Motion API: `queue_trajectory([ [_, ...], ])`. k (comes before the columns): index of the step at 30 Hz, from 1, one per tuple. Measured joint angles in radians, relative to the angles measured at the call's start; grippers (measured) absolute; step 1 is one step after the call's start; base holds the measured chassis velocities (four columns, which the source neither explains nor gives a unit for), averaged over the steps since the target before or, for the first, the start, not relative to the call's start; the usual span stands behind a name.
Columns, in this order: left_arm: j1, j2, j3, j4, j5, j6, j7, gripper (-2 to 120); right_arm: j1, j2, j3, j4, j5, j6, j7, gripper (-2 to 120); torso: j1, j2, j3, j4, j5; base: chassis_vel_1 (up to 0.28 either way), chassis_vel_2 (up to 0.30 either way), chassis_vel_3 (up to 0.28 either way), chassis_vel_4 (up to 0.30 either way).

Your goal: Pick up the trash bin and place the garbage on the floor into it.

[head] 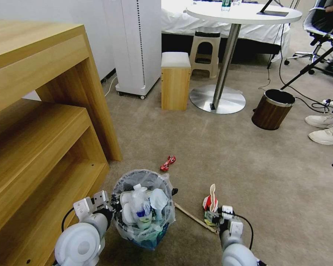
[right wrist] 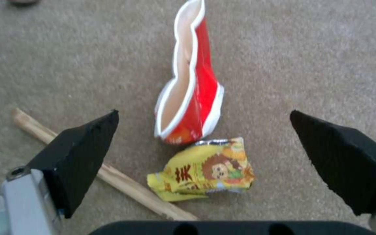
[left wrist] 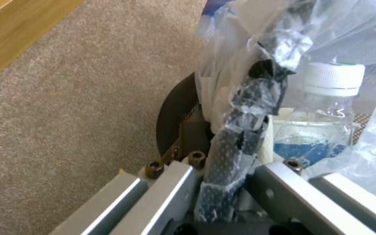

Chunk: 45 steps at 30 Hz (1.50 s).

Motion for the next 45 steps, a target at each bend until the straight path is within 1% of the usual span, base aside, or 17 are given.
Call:
queue_trajectory([
  [6, 0.002, 0.0, -0.001, -0.007, 0.0, 0.0, 0.0, 0, 0.03, 0.007, -0.036, -0.034, -0.005, -0.002, -0.001, 100, 0.0, 0.0, 0.0, 0.0, 0.0, 0.0, 0.0, 0.0, 0.0],
  [9, 0.001, 0.002, -0.004, -0.007, -0.001, -0.002, -0.001, 0, 0.058, 0.03, -0.071, -0.051, -0.005, -0.003, 0.009, 100, 0.0, 0.0, 0.0, 0.0002, 0.0, 0.0, 0.0, 0.0, 0.0],
  [12, 0.002, 0.0, -0.004, -0.007, -0.001, -0.002, -0.001, 0, 0.073, 0.038, -0.086, -0.066, -0.012, -0.002, 0.01, 100, 0.0, 0.0, 0.0, 0.0002, 0.0, 0.0, 0.0, 0.0, 0.0],
  [22, -0.001, -0.011, 0.001, -0.001, 0.001, -0.002, -0.001, 0, 0.094, 0.041, -0.088, -0.086, -0.016, 0.001, 0.006, 100, 0.0, 0.0, 0.0, 0.0, 0.0, 0.0, 0.0, 0.0, 0.0],
  [28, 0.005, -0.011, 0.001, -0.006, 0.002, -0.002, -0.001, 0, 0.122, 0.05, -0.09, -0.126, -0.019, 0.008, -0.005, 100, 0.0, 0.0, 0.0, 0.0001, 0.0, 0.0, 0.0, 0.0, 0.0],
  [38, 0.015, -0.013, 0.004, -0.019, 0.004, -0.002, 0.002, 0, 0.203, 0.078, -0.14, -0.21, -0.019, 0.02, -0.016, 100, 0.0, 0.0, 0.0, 0.0001, 0.0, 0.0, 0.0, 0.0, 0.0],
  [45, 0.011, -0.006, 0.009, -0.018, 0.001, -0.002, 0.003, 0, 0.216, 0.101, -0.147, -0.243, -0.021, 0.023, -0.019, 100, 0.0, 0.0, 0.0, 0.0, -0.0001, 0.0, 0.0, 0.0, 0.0],
])
